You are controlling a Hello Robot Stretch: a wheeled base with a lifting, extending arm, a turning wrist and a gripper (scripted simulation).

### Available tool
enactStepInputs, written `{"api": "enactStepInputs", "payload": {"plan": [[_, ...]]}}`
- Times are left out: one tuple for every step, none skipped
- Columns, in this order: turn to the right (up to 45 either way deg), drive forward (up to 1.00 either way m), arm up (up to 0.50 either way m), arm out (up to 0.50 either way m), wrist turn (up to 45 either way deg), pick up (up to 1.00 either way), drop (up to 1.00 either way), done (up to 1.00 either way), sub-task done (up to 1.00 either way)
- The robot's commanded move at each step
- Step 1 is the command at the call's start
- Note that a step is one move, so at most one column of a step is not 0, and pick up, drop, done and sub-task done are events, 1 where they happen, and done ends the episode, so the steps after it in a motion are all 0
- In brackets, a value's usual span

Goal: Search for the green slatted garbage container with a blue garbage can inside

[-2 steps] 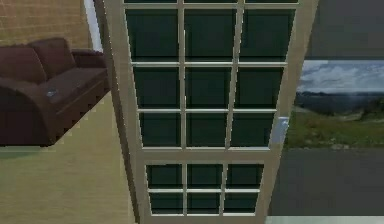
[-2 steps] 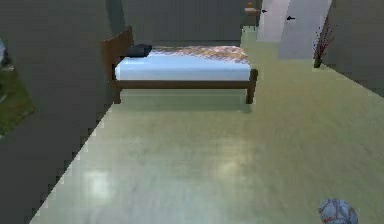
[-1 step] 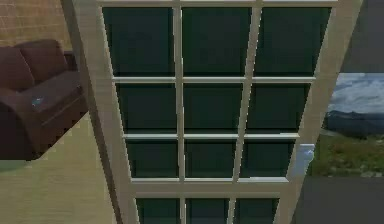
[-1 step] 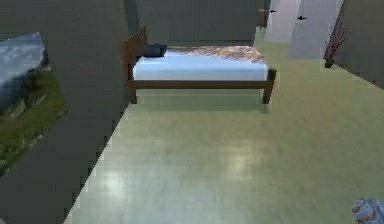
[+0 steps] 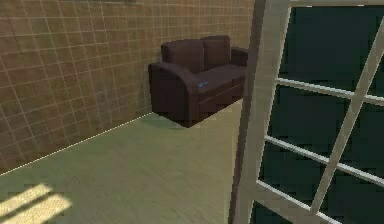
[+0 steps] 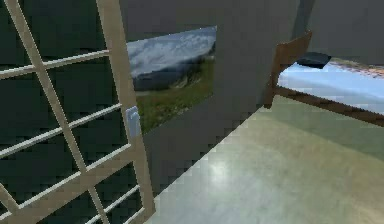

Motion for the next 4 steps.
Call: {"api": "enactStepInputs", "payload": {"plan": [[0.0, 0.40, 0.00, 0.00, 0.0, 0.00, 0.00, 0.00, 0.00], [-42.0, 0.00, 0.00, 0.00, 0.0, 0.00, 0.00, 0.00, 0.00], [0.0, 0.30, 0.00, 0.00, 0.0, 0.00, 0.00, 0.00, 0.00], [45.0, 0.00, 0.00, 0.00, 0.0, 0.00, 0.00, 0.00, 0.00]]}}
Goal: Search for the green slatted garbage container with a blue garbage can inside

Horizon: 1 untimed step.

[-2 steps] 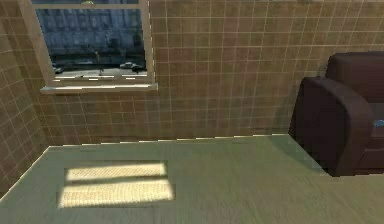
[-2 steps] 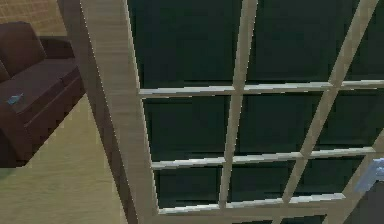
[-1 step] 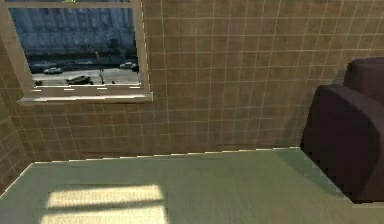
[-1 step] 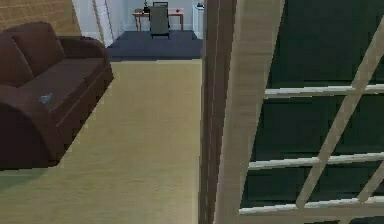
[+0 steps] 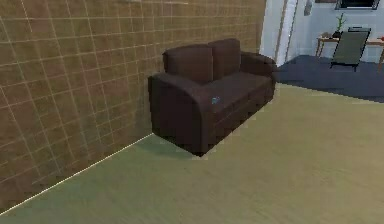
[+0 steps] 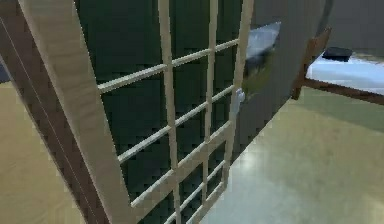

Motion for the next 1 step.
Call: {"api": "enactStepInputs", "payload": {"plan": [[6.0, 0.00, 0.00, 0.00, 0.0, 0.00, 0.00, 0.00, 0.00]]}}
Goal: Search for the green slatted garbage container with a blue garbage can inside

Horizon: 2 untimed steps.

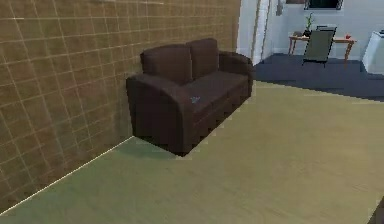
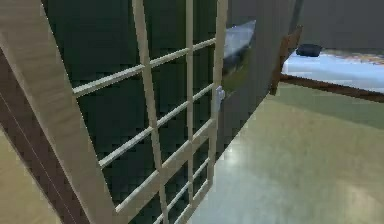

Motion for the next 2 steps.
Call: {"api": "enactStepInputs", "payload": {"plan": [[0.0, 0.85, 0.00, 0.00, 0.0, 0.00, 0.00, 0.00, 0.00], [45.0, 0.00, 0.00, 0.00, 0.0, 0.00, 0.00, 0.00, 0.00]]}}
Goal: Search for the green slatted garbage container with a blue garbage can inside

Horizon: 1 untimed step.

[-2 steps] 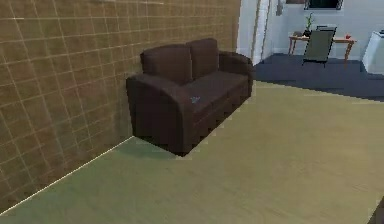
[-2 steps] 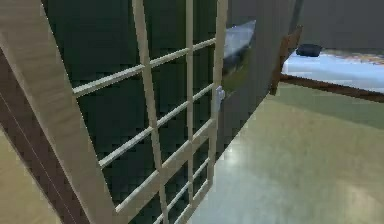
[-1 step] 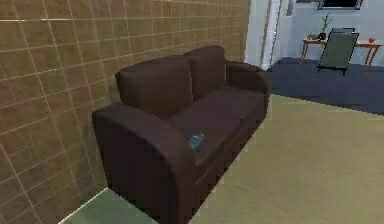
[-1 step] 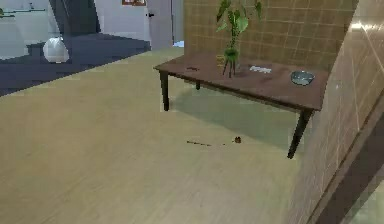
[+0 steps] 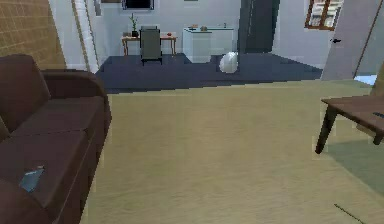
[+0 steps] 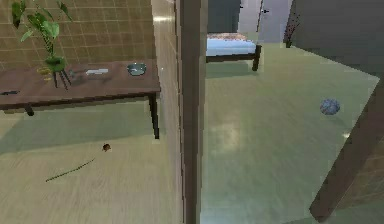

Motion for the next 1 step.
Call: {"api": "enactStepInputs", "payload": {"plan": [[21.0, 0.00, 0.00, 0.00, 0.0, 0.00, 0.00, 0.00, 0.00]]}}
